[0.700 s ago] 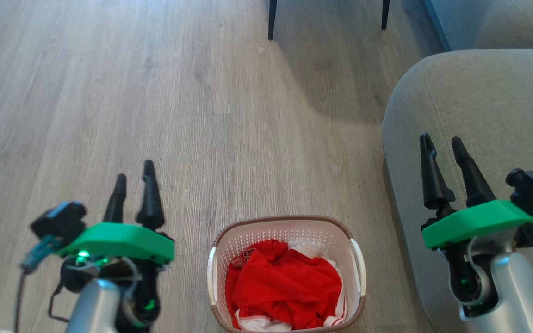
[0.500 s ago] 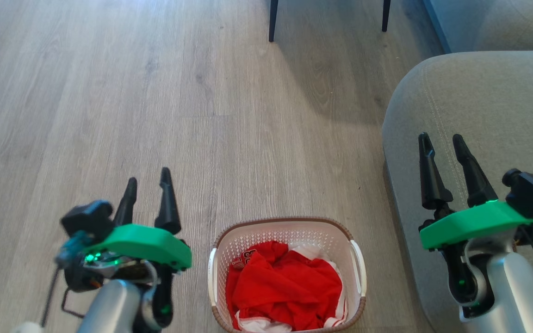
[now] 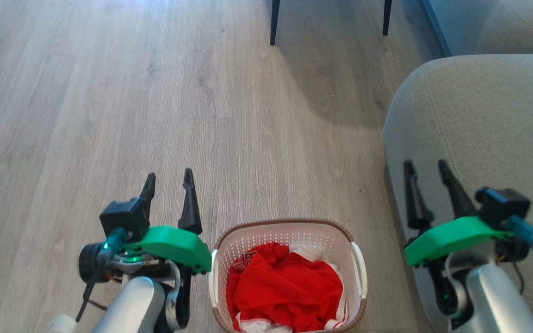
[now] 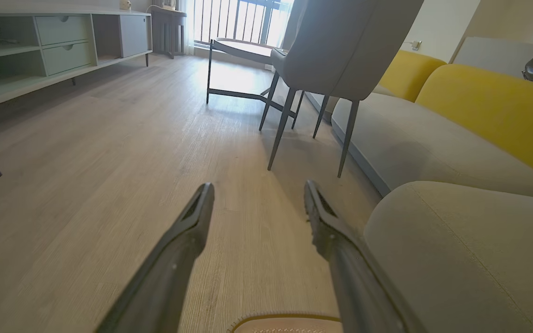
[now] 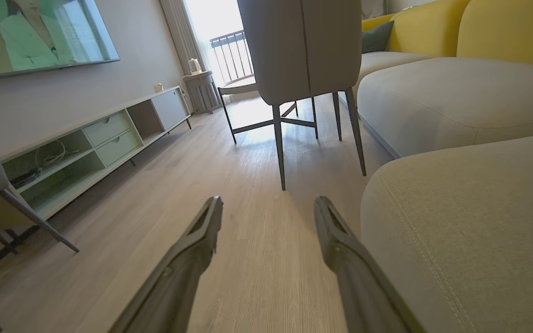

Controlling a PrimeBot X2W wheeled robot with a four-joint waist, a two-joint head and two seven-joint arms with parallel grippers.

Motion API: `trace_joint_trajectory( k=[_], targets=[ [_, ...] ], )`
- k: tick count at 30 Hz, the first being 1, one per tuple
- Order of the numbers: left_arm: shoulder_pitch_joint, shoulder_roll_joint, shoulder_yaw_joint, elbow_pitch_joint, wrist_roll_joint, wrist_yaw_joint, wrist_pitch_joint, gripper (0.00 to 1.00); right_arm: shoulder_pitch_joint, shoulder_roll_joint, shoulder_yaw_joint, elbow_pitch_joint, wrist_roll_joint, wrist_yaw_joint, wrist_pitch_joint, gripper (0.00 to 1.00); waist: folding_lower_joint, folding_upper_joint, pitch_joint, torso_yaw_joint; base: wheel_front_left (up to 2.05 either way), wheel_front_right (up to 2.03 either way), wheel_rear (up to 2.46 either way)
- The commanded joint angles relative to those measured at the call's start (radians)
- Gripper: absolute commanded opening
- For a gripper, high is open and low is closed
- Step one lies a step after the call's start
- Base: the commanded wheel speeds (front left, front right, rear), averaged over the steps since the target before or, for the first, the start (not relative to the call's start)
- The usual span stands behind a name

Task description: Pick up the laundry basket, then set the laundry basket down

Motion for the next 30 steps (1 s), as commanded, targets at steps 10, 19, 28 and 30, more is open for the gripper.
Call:
trace_joint_trajectory(
  k=[10,19,28,30],
  targets=[
    [-0.041,-0.043,0.063,0.056,0.016,-0.136,-0.042,1.0,-0.057,-0.012,0.064,0.017,-0.094,0.006,-0.04,1.0,0.0,0.0,-0.004,0.004,0.0,0.0,0.0],
    [-0.049,-0.085,0.144,0.075,0.167,-0.212,-0.071,1.0,-0.074,-0.016,0.094,0.023,-0.135,0.006,-0.07,1.0,0.0,0.0,-0.003,0.007,0.0,0.0,0.0],
    [-0.052,-0.087,0.132,-0.04,0.305,-0.141,-0.095,1.0,-0.077,-0.011,0.102,-0.052,-0.189,0.007,-0.093,1.0,0.0,0.0,0.005,0.011,0.0,0.0,0.0],
    [-0.051,-0.087,0.124,-0.062,0.325,-0.122,-0.101,1.0,-0.076,-0.014,0.105,-0.063,-0.211,0.007,-0.099,1.0,0.0,0.0,0.006,0.013,0.0,0.0,0.0]
  ],
)
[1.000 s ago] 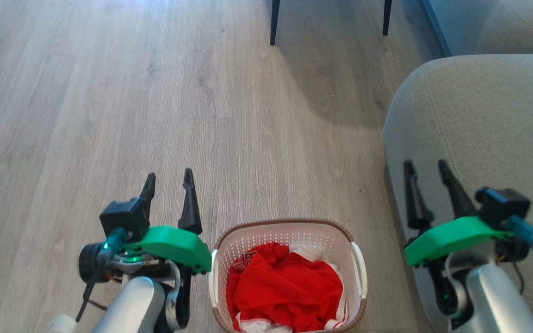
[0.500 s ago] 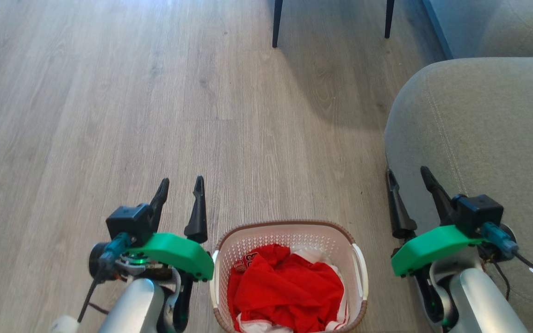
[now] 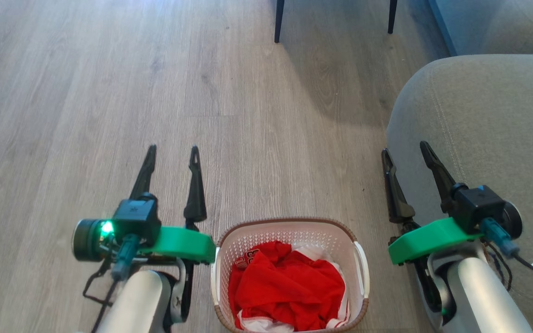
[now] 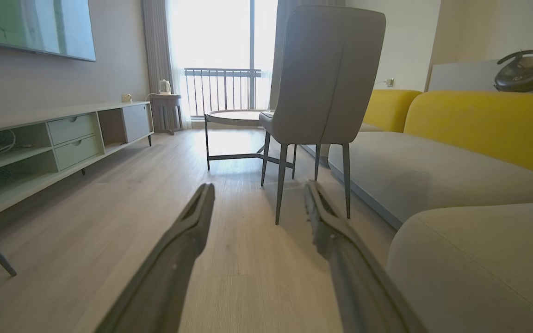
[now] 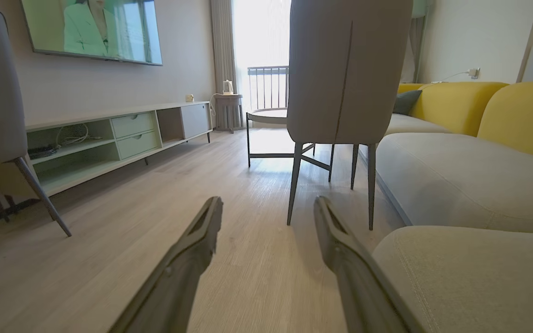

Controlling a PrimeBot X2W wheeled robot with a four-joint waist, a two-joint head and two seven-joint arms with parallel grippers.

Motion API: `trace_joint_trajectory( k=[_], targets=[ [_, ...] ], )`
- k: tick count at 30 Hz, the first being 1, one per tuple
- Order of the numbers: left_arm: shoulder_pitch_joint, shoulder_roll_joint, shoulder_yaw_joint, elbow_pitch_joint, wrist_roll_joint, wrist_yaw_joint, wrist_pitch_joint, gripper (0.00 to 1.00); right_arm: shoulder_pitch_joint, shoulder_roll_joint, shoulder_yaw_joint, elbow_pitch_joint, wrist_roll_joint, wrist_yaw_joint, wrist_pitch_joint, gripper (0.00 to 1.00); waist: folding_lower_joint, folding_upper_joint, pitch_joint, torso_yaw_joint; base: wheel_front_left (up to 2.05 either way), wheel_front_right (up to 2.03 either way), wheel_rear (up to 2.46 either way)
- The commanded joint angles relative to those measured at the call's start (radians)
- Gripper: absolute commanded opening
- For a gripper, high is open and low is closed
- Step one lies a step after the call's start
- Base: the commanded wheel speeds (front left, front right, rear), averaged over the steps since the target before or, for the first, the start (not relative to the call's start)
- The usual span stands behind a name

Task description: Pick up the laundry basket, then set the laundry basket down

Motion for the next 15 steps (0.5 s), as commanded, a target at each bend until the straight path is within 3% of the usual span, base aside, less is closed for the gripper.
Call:
trace_joint_trajectory(
  k=[1,9,15],
  targets=[
    [-0.052,-0.003,0.025,-0.054,0.0,0.018,-0.015,1.0,-0.047,-0.01,0.023,-0.043,-0.031,0.007,-0.015,1.0,0.0,0.0,0.0,0.001,0.0,0.0,0.0],
    [-0.035,-0.002,0.047,-0.025,-0.083,-0.007,-0.021,1.0,-0.032,0.007,-0.011,-0.007,0.025,0.007,-0.021,1.0,0.0,0.0,-0.002,0.006,0.0,0.0,0.0],
    [-0.023,-0.002,0.061,0.097,-0.163,-0.04,-0.021,1.0,-0.032,0.015,-0.025,0.092,0.057,0.007,-0.021,1.0,0.0,0.0,-0.008,0.005,0.0,0.0,0.0]
  ],
)
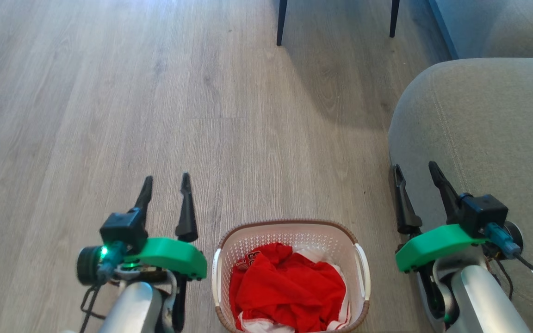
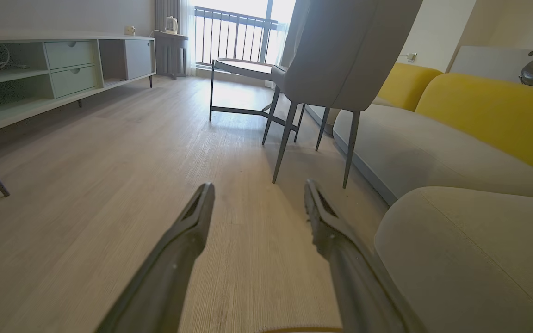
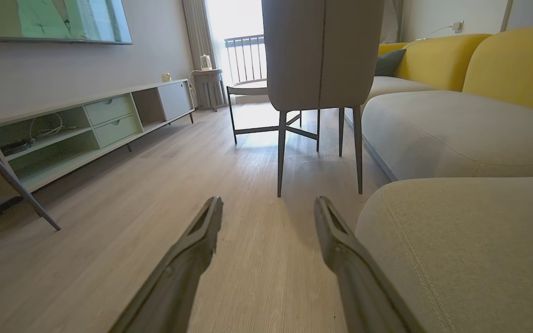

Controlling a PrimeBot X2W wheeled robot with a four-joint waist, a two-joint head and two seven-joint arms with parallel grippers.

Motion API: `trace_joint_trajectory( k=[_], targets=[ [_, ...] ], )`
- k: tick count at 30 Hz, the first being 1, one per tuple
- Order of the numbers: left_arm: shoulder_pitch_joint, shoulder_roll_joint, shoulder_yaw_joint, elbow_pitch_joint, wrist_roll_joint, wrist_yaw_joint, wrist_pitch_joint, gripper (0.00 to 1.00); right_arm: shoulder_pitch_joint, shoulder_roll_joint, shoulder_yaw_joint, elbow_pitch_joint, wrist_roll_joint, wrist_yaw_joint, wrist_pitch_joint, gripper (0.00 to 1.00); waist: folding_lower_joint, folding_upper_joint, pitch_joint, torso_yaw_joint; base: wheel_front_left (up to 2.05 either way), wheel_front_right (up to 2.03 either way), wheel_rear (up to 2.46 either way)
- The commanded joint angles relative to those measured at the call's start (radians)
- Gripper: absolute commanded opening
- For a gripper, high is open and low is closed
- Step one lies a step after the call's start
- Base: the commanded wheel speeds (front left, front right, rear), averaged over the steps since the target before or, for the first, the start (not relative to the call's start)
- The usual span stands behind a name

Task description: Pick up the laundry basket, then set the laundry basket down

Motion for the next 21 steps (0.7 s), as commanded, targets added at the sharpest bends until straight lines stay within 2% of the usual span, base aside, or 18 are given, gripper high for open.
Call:
trace_joint_trajectory(
  k=[1,21],
  targets=[
    [-0.045,-0.001,0.049,-0.029,-0.001,0.0,-0.005,1.0,-0.039,0.008,0.011,-0.023,0.004,0.007,-0.008,1.0,0.0,-0.0001,0.0,-0.001,0.0,0.0,0.0],
    [-0.02,-0.001,0.067,-0.046,0.065,0.006,-0.005,1.0,-0.037,0.017,-0.004,0.022,-0.016,0.007,-0.008,1.0,0.0,-0.0001,-0.008,-0.003,0.0,0.0,0.0]
  ],
)
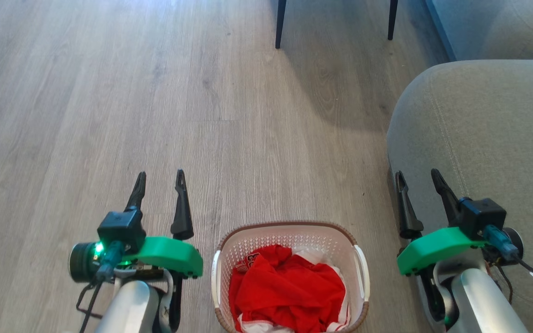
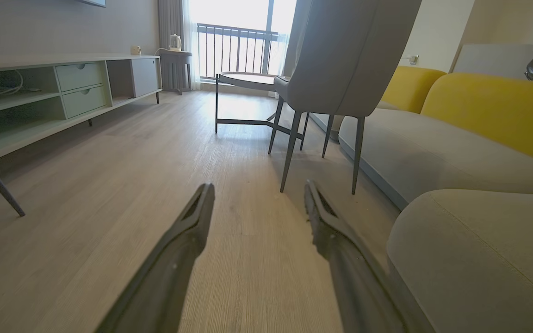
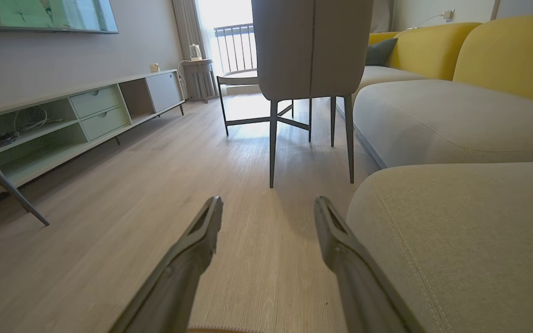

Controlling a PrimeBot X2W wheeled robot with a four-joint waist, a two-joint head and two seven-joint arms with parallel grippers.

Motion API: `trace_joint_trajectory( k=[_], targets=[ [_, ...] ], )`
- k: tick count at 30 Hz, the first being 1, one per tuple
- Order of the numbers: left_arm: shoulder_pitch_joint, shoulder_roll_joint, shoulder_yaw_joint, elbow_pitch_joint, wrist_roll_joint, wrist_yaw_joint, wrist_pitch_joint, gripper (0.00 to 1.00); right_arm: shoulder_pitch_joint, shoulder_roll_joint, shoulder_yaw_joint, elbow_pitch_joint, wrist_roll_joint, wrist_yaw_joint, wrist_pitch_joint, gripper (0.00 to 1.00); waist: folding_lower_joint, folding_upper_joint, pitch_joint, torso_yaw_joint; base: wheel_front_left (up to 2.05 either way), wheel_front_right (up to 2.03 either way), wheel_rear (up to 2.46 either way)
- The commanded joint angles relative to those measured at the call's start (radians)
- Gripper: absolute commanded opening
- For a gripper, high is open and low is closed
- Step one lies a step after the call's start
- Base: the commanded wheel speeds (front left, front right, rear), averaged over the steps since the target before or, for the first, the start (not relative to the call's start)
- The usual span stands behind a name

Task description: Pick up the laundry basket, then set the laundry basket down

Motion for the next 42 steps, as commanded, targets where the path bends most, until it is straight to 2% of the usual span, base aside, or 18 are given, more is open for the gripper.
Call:
trace_joint_trajectory(
  k=[1,12,21,24,28,37,42],
  targets=[
    [-0.022,-0.001,0.041,-0.034,-0.011,0.003,-0.005,1.0,-0.037,0.006,0.02,-0.027,-0.008,0.007,-0.008,1.0,0.0,-0.0001,-0.001,0.001,0.0,0.0,0.0],
    [-0.018,-0.001,0.049,-0.025,-0.015,-0.006,-0.005,1.0,-0.038,0.007,0.025,-0.024,-0.014,0.007,-0.008,1.0,0.0,-0.0001,0.004,0.0,0.0,0.0,0.0],
    [-0.022,-0.001,0.02,0.063,-0.05,-0.031,-0.005,1.0,-0.046,0.007,0.017,0.035,-0.023,0.007,-0.008,1.0,0.0,-0.0001,0.038,-0.01,0.0,0.0,0.0],
    [-0.037,-0.001,0.002,0.154,-0.098,-0.051,-0.005,1.0,-0.065,0.002,0.015,0.092,-0.039,0.007,-0.008,1.0,0.0,-0.0001,0.083,-0.014,0.0,0.0,0.0],
    [-0.09,-0.001,-0.011,0.244,-0.11,-0.064,-0.005,1.0,-0.116,0.002,0.016,0.172,-0.059,0.007,-0.008,1.0,0.0,-0.0001,0.155,-0.024,0.0,0.0,0.0],
    [-0.21,-0.001,-0.003,0.377,-0.094,-0.078,-0.005,1.0,-0.252,0.001,0.067,0.333,-0.072,0.007,-0.008,1.0,0.0,-0.0001,0.321,-0.041,0.0,0.0,0.0],
    [-0.293,-0.001,0.011,0.51,-0.099,-0.108,-0.005,1.0,-0.348,0.002,0.118,0.454,-0.049,0.007,-0.008,1.0,0.0,-0.0001,0.417,-0.043,0.0,0.0,0.0]
  ],
)
